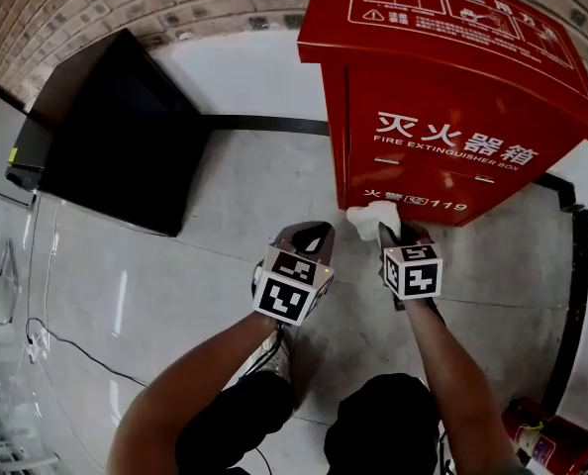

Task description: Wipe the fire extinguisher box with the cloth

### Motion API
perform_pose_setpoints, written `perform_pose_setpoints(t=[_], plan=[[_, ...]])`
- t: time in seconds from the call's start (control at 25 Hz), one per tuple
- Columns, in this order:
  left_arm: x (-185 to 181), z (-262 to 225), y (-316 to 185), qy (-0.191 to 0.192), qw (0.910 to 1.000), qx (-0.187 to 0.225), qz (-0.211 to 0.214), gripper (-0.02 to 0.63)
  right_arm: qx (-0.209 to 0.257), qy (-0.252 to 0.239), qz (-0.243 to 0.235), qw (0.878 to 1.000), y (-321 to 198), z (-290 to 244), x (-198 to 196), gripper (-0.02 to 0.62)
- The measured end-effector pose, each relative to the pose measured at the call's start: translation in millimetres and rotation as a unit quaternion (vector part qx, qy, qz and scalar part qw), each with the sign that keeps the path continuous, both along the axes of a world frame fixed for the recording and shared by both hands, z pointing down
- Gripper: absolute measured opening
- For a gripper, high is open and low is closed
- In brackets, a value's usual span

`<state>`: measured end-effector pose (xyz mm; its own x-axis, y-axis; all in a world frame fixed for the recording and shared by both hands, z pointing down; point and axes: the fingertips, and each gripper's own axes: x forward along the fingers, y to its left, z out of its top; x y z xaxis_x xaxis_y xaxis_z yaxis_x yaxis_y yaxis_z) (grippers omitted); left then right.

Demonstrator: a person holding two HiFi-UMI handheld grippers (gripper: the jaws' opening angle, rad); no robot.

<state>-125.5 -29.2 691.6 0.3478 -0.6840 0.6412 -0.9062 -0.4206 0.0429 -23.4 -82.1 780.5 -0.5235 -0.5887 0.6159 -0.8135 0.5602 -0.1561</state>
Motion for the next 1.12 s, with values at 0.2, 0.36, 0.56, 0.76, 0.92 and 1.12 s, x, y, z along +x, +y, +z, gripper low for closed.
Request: perform_pose_setpoints(t=[0.2, 0.36, 0.56, 0.76, 0.92, 1.12], plan=[[-15, 20, 18, 0.028, 0.9979, -0.015, -0.056, 0.000, -0.012, 0.009, -0.035, 0.999, -9, 27, -68, 0.092], [-20, 22, 28, 0.052, 0.9948, -0.013, -0.087, 0.000, -0.005, 0.022, -0.030, 0.999, -16, 40, -77, 0.092], [-18, 24, 29, 0.040, 0.9960, -0.016, -0.078, 0.000, 0.007, 0.047, -0.006, 0.999, -26, 42, -25, 0.092], [9, 27, 31, 0.011, 0.9997, -0.014, -0.018, 0.000, 0.010, 0.061, 0.036, 0.997, -29, 43, 48, 0.092], [35, 25, 26, 0.022, 0.9996, -0.012, 0.017, 0.000, 0.010, 0.075, 0.081, 0.994, -34, 44, 114, 0.092], [48, 19, 11, 0.022, 0.9986, -0.006, 0.048, 0.000, 0.007, 0.093, 0.128, 0.987, -37, 40, 179, 0.092]])
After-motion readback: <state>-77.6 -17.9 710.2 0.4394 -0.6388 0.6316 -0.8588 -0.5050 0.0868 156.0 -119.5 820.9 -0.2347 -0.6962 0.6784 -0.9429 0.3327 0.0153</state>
